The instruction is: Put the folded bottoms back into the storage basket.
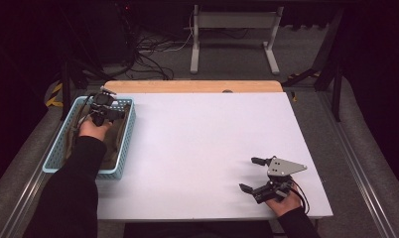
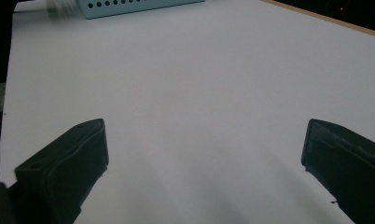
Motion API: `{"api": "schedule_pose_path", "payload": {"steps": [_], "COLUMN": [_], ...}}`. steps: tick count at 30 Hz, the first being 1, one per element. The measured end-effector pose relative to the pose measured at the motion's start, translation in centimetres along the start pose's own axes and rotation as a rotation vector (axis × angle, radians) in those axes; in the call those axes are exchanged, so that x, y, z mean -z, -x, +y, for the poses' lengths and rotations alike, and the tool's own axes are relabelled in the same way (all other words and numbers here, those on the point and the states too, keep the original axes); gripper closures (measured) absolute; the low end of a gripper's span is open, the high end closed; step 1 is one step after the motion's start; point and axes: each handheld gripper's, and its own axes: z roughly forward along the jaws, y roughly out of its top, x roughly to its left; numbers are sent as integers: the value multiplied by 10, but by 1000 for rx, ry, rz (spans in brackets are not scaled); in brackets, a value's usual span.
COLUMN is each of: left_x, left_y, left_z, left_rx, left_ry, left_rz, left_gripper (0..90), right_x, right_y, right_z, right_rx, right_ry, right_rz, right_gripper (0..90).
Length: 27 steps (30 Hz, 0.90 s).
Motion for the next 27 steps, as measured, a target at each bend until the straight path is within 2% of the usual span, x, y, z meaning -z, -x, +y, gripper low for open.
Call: {"api": "schedule_pose_path", "payload": {"steps": [6,9,10,12,14,18,21,23,24,27], "left_x": [25,31,36,42,49,58,64,69,69,77], "left_y": [1,3,5,9,16,26,30,33,33,39], "left_z": [0,1,1,1,0,0,-1,-2,-2,-5], "left_rx": [12,5,5,-2,-22,-48,-47,-39,-39,-52], "left_ry": [94,119,142,167,184,211,231,245,245,272], "left_rz": [-4,-14,-30,-50,-69,-72,-87,-119,-119,-144], "left_gripper": [620,574,574,515,458,388,353,317,305,281], "right_x": [-4,-4,-4,-4,-4,-4,-3,-3,-3,-3], "right_y": [0,-1,0,0,0,-1,-1,-1,-1,-1], "right_z": [2,2,2,2,2,2,2,1,1,1], "right_rx": [0,0,-1,-6,-6,-5,-4,-4,-4,-5], "right_ry": [-14,-16,-15,-11,-11,-14,-14,-13,-13,-13], "right_rz": [-6,-4,-4,-2,-1,-1,-1,2,2,1], "right_gripper": [15,14,14,15,15,15,15,15,15,14]}}
